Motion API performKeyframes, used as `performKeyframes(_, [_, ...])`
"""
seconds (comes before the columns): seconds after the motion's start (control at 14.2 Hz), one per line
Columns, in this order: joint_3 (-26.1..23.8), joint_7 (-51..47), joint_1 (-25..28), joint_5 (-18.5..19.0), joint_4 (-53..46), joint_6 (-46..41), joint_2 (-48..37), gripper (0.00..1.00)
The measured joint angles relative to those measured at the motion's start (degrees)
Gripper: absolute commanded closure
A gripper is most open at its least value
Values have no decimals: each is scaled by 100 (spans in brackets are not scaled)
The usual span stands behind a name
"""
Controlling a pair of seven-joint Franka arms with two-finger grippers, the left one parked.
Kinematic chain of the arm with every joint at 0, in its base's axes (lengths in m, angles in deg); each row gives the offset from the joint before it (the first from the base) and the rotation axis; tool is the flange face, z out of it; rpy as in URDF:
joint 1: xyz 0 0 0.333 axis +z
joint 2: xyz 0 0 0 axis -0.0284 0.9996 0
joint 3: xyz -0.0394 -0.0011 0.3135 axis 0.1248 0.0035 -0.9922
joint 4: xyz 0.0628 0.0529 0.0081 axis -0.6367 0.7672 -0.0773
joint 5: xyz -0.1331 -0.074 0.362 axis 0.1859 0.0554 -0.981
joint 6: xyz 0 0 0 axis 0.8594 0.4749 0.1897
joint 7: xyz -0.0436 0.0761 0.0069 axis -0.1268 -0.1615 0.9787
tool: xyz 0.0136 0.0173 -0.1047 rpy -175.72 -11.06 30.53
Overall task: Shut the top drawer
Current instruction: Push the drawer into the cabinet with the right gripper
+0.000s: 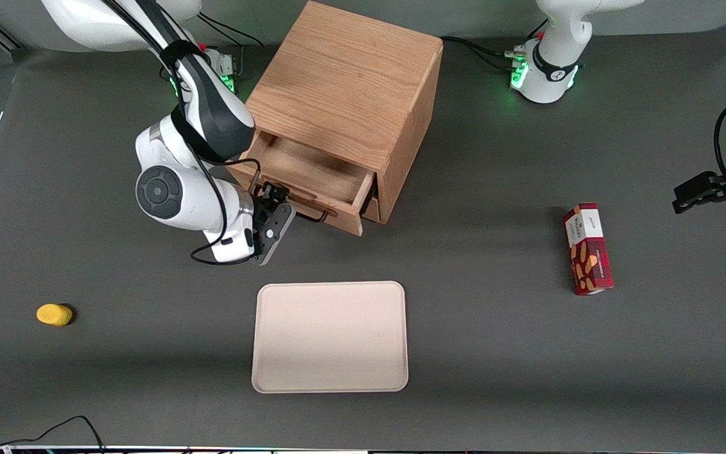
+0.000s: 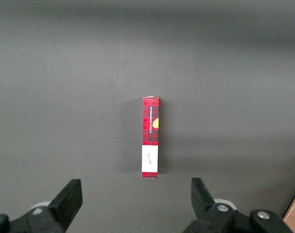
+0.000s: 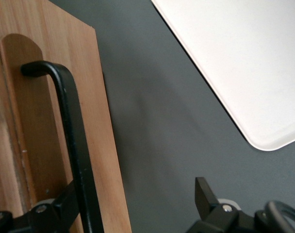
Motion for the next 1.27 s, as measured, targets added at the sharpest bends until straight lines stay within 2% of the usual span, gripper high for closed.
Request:
performKeyframes(0.64, [-36, -114, 255, -4, 402, 98, -292, 0])
performKeyframes(1.27, [-338, -350, 286, -6, 701, 341, -379, 0])
